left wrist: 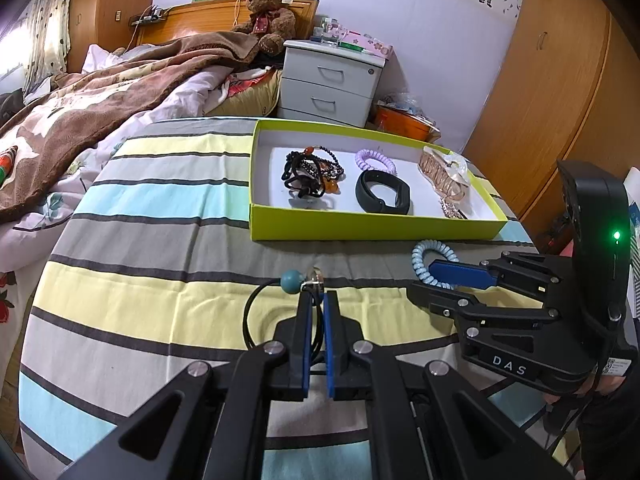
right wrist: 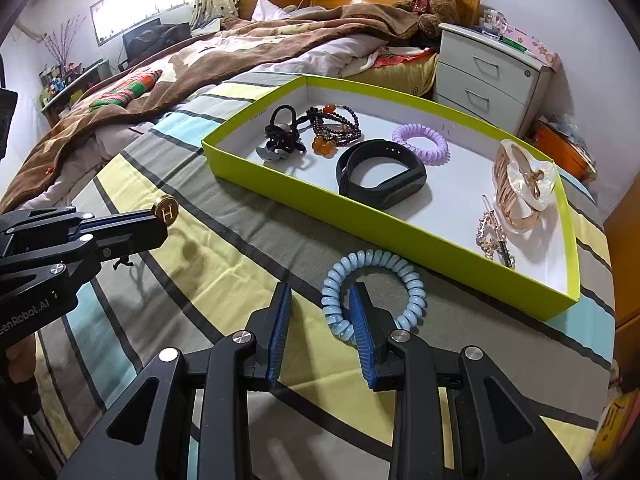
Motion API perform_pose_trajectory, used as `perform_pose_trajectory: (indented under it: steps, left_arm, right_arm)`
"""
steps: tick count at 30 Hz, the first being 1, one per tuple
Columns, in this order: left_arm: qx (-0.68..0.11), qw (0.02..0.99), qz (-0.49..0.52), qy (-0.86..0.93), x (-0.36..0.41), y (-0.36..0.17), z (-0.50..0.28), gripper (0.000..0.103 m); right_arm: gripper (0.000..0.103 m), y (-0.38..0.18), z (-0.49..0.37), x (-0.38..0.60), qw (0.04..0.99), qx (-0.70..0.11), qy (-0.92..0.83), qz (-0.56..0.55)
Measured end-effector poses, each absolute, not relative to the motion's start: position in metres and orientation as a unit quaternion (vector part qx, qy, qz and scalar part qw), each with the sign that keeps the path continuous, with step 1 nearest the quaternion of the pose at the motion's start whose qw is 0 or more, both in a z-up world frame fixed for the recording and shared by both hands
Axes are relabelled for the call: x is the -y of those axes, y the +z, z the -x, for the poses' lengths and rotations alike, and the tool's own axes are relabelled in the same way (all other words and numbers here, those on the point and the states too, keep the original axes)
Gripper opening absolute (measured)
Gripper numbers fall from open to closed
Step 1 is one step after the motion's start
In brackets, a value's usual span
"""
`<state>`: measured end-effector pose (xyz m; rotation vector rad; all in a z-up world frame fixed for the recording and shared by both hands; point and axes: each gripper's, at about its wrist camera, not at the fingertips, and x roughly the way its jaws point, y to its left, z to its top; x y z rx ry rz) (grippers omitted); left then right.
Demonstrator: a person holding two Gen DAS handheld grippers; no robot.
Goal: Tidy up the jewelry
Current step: 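Grasp the light blue coil hair tie with the right gripper while the left holds its tie, then carry the black hair tie and blue coil into the green box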
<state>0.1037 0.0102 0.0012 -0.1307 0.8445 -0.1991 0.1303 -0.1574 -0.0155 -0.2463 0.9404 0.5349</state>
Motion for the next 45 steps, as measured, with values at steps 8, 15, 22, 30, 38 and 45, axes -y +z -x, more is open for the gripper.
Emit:
perform_pose_trajectory:
  steps: [8, 15, 22, 30, 38, 45]
  left_arm:
    - [-0.407, 0.906, 0.063, -0.096, -0.01, 0.001, -0.102, 0.005]
    - [-0.403, 0.908, 0.062, -0.097, -0.01, 0.004, -0.099, 0.006]
    - [-0.399, 0.91, 0.061, -0.096, -0.011, 0.008, -0.094, 0.006]
    - [-0.389, 0.914, 0.054, -0.098, -0.009, 0.022, -0.088, 0.006]
    - [-0.374, 0.921, 0.049, -0.101, -0.009, 0.046, -0.091, 0.006]
    - [-0.365, 0.923, 0.049, -0.114, -0.007, 0.067, -0.106, 0.006]
  right_arm:
    - [0.017, -0.016, -0.127, 0.158, 0.852, -0.445, 0.249, 0.121]
    - [0.01, -0.015, -0.122, 0.16, 0.853, -0.445, 0.244, 0.12]
    - [0.01, -0.008, -0.113, 0.161, 0.858, -0.433, 0.253, 0.112]
    - [0.009, 0.013, -0.098, 0.172, 0.872, -0.409, 0.255, 0.078]
    - [0.009, 0.043, -0.09, 0.184, 0.889, -0.381, 0.245, 0.062]
    - [0.009, 0.069, -0.093, 0.193, 0.9, -0.361, 0.236, 0.062]
